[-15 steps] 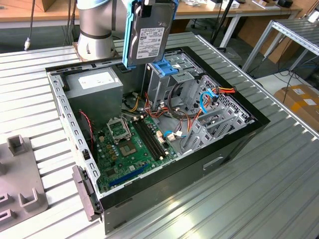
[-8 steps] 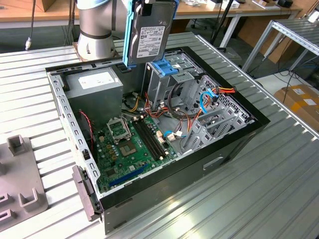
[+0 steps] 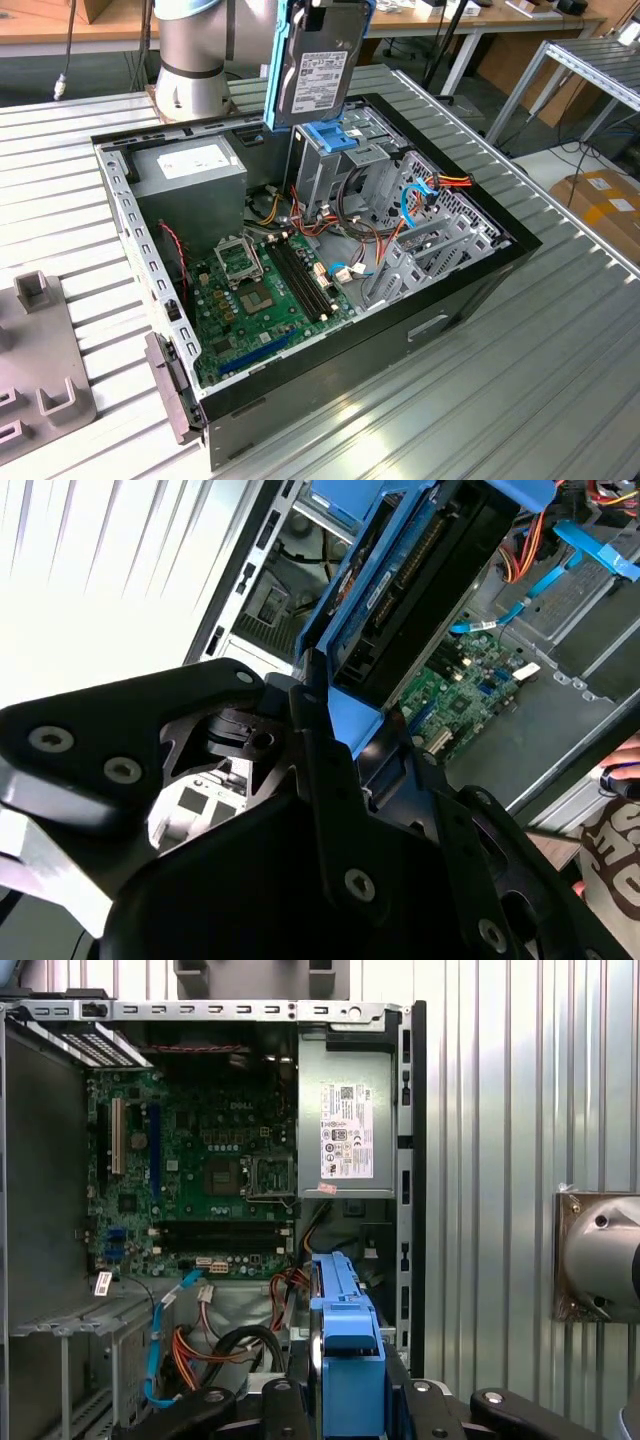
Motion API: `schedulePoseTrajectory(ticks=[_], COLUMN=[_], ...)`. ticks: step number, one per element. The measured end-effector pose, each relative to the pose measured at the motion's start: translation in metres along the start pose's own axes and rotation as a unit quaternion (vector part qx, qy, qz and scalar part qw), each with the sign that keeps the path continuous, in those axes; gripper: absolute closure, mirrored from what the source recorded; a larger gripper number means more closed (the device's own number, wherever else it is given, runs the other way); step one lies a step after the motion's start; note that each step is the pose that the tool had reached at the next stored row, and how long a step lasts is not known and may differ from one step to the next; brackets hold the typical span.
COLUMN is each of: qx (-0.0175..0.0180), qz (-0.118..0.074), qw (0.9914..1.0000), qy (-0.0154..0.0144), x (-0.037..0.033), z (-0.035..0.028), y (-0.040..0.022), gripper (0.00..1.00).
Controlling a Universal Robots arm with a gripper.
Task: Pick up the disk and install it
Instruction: 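Pick up the disk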
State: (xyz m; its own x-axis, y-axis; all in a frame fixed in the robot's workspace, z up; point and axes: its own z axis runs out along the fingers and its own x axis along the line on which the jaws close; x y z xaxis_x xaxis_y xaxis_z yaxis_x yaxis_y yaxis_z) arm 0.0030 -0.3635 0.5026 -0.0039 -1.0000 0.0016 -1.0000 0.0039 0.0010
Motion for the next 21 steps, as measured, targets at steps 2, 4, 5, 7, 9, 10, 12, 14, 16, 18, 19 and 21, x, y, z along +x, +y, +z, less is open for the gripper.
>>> schedulePoseTrajectory(ticks=[2,4,5,7,9,10,12,14,16,18,19,21], qx=[0.0000,0.0000,0.0000,0.0000,0.0001,0.0000,0.0000,0.0000,0.0000,0.0000,0.0000,0.0000], qz=[0.000,0.000,0.000,0.000,0.000,0.000,0.000,0.000,0.000,0.000,0.000,0.000], qw=[1.00000,1.00000,1.00000,1.00000,1.00000,1.00000,1.00000,1.00000,1.00000,1.00000,1.00000,1.00000], qy=[0.0000,-0.0001,0.0000,0.0000,0.0000,-0.0001,-0.0001,0.0000,-0.0001,0.0000,0.0001,-0.0001], x=[0.0000,-0.0001,-0.0001,-0.0001,-0.0002,-0.0002,0.0005,0.0012,0.0013,0.0012,0.0020,0.0050], z=[0.0000,0.0001,0.0000,-0.0001,0.0000,0.0000,0.0000,0.0000,0.0000,0.0000,-0.0001,0.0000], y=[-0.0154,-0.0253,-0.0287,-0.0358,-0.0427,-0.0437,-0.0445,-0.0449,-0.0475,-0.0505,-0.0507,-0.0509], gripper=[0.63,0.63,0.63,0.63,0.63,0.63,0.63,0.63,0.63,0.63,0.63,0.63])
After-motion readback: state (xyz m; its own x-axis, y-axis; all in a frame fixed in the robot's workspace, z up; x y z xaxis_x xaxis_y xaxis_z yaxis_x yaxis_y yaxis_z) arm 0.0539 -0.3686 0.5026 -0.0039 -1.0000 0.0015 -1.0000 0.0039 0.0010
